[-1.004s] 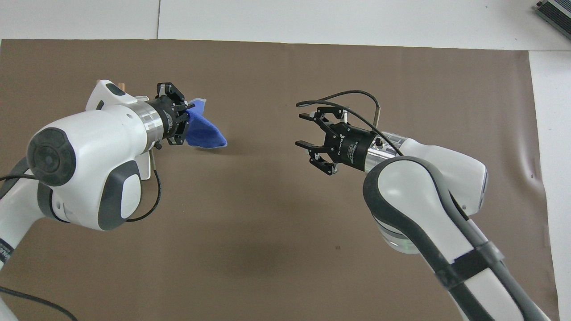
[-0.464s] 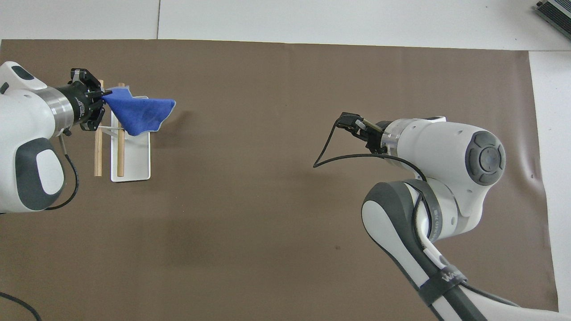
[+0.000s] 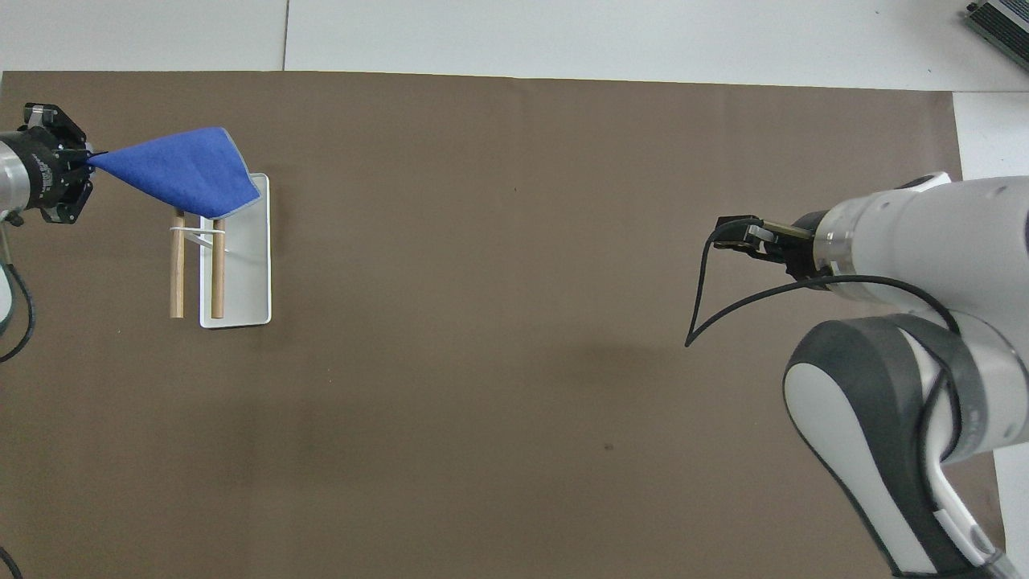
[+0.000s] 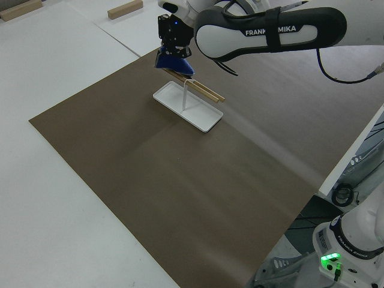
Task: Right arm passes towel to left arm to hang
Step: 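Carry the towel over the rack while the right gripper withdraws, then lower the towel onto the wooden rods with the left gripper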
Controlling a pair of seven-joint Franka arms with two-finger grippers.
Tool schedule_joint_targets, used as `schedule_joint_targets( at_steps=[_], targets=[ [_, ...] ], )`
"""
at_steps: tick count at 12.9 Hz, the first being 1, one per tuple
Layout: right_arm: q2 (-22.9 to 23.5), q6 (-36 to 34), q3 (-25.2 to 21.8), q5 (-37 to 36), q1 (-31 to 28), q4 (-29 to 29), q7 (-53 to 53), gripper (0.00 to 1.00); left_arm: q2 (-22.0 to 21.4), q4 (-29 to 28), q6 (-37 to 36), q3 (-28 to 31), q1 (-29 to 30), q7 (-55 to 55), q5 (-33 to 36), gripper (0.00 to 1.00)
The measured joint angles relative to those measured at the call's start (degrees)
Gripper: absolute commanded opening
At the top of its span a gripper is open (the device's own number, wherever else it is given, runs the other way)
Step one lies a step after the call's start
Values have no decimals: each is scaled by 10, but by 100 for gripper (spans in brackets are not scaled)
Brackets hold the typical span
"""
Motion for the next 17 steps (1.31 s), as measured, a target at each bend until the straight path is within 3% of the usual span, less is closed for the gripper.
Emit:
schedule_joint_targets(
  at_steps=[3,7,10,12,14,17],
  targets=[
    [-29,-94,-1,-2,-16,40,-12,100,6,13,-18,8,0,20,53,0],
    [-37,-177,-6,-16,-55,69,-88,100,15,9,-17,16,0,104,56,0],
    [-43,-212,-13,-22,-69,81,-105,100,19,-11,24,17,0,116,56,0],
    [-46,-273,-22,-27,-69,121,-105,100,21,-29,55,16,0,116,56,0],
    [-40,-313,-45,-28,-71,158,-119,100,23,-39,77,13,-1,110,37,0],
    [-8,-315,-58,-29,-77,178,-141,100,28,-32,109,7,-2,79,-28,0]
  ],
)
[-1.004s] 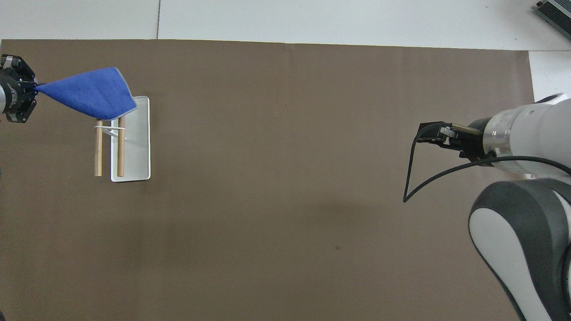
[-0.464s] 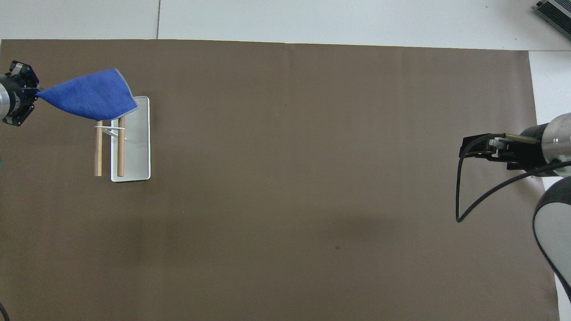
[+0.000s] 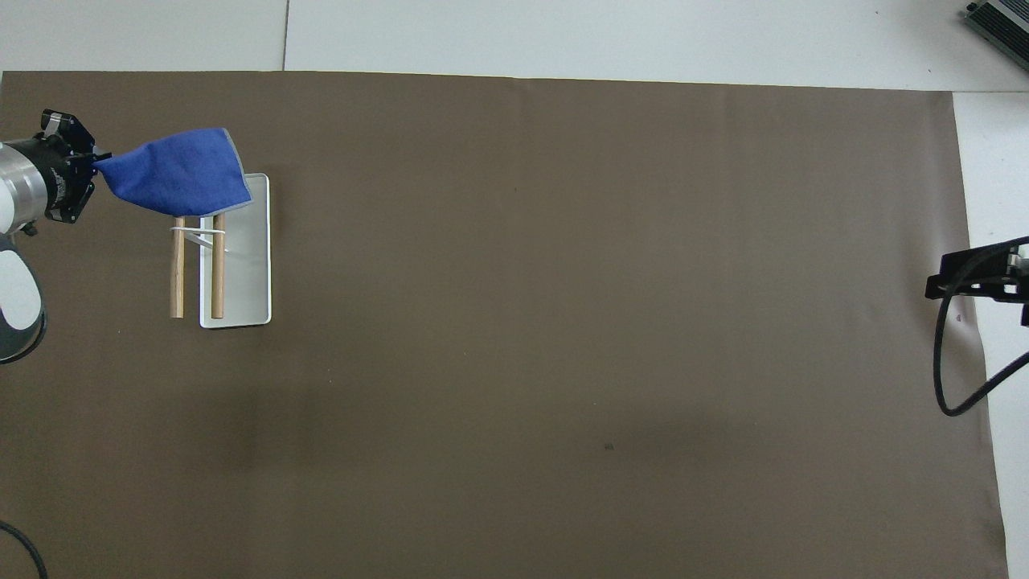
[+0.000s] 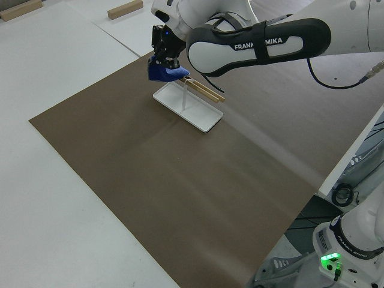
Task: Right arm passes towel to left arm to hang
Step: 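Lower the towel onto the wooden rods with the left gripper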
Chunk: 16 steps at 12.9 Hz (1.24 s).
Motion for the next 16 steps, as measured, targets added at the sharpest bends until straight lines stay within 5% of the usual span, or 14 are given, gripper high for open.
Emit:
schedule_joint_targets(
  at_steps=[7,12,13,15,16],
  targets=[
    [18,0,0,-1,4,11,-28,100,5,-11,3,-9,-1,-14,-17,0],
    [19,0,-48,-10,49,11,-56,100,12,-21,3,-8,-1,29,-17,1],
    [19,0,-48,-10,49,11,-56,100,13,-21,3,-7,0,34,-17,21],
    [19,0,-48,-10,50,10,-56,100,13,-21,3,-6,0,39,-17,80],
    [19,-1,-48,-10,51,9,-56,100,13,-20,3,-5,0,40,-17,100]
  ],
)
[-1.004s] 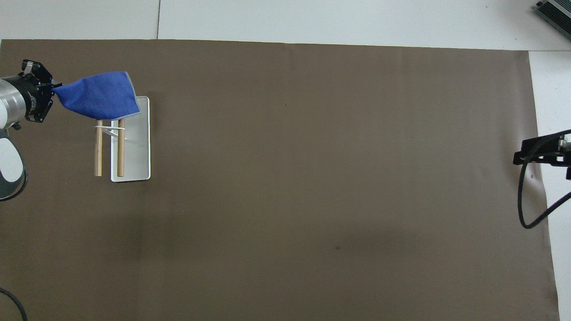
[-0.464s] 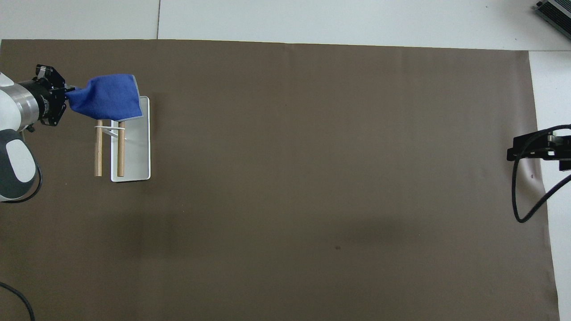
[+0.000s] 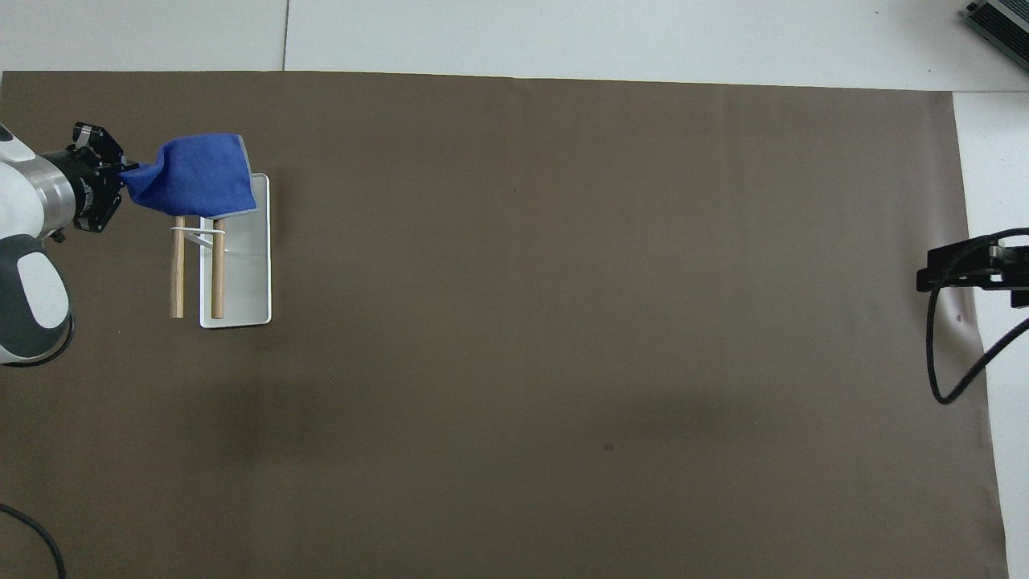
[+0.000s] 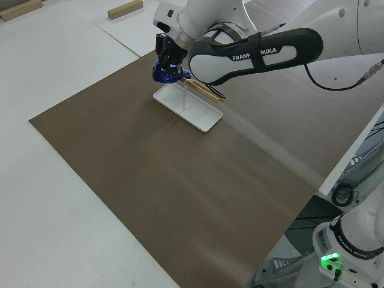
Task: Right arm passes towel to left arm to hang
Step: 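Lower the towel onto the wooden rods with the left gripper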
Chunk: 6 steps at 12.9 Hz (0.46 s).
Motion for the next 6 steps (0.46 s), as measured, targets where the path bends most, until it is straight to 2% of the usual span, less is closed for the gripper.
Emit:
schedule_joint_targets(
  at_steps=[6],
  targets=[
    [-4,0,0,-2,6,-1,0,100,1,10,0,6,1,3,0,100]
  ],
)
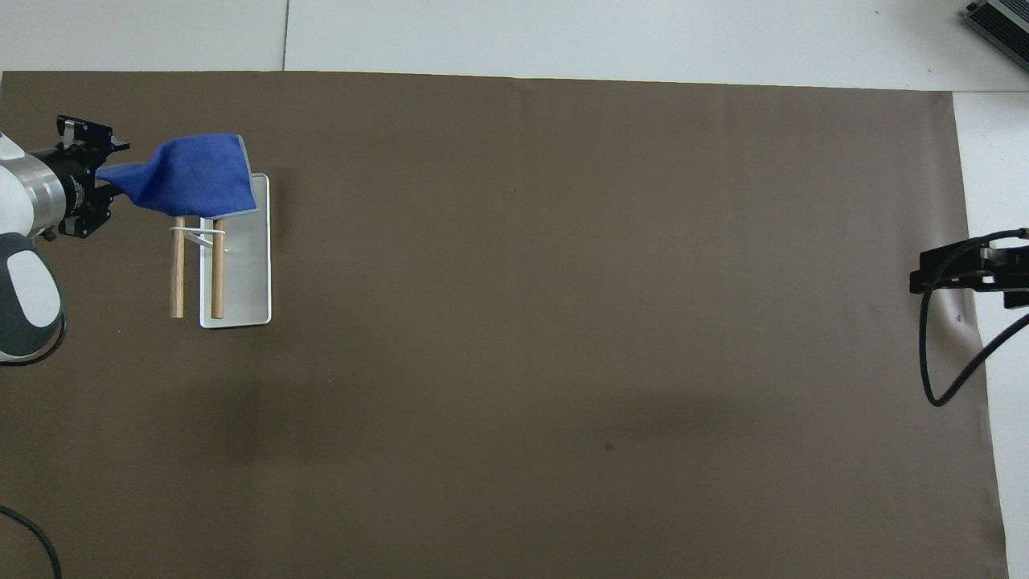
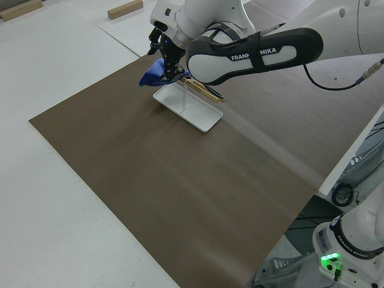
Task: Right arm passes towel to left arm to hang
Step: 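Lower the towel onto the wooden rods with the left gripper, then open the left gripper and draw it back from the rack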
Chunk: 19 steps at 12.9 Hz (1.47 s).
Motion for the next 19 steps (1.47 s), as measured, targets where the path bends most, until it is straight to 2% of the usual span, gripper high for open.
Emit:
schedule_joint_targets(
  at_steps=[5,7,9,11,17,19],
  targets=[
    [-1,0,0,-10,0,0,0,100,5,23,-21,2,0,0,0,100],
    [-1,0,0,-10,0,0,0,100,6,29,-53,-2,-1,6,7,100],
    [-1,0,0,-10,0,0,0,100,7,57,-140,-7,-2,33,40,100],
    [-1,0,0,-10,0,0,0,100,9,103,-246,-12,-2,107,50,100],
    [-1,0,0,-10,0,0,0,100,15,243,-531,-33,-2,424,50,100],
    [-1,0,0,-10,0,0,0,100,-12,268,-593,-37,-2,506,49,100]
  ],
)
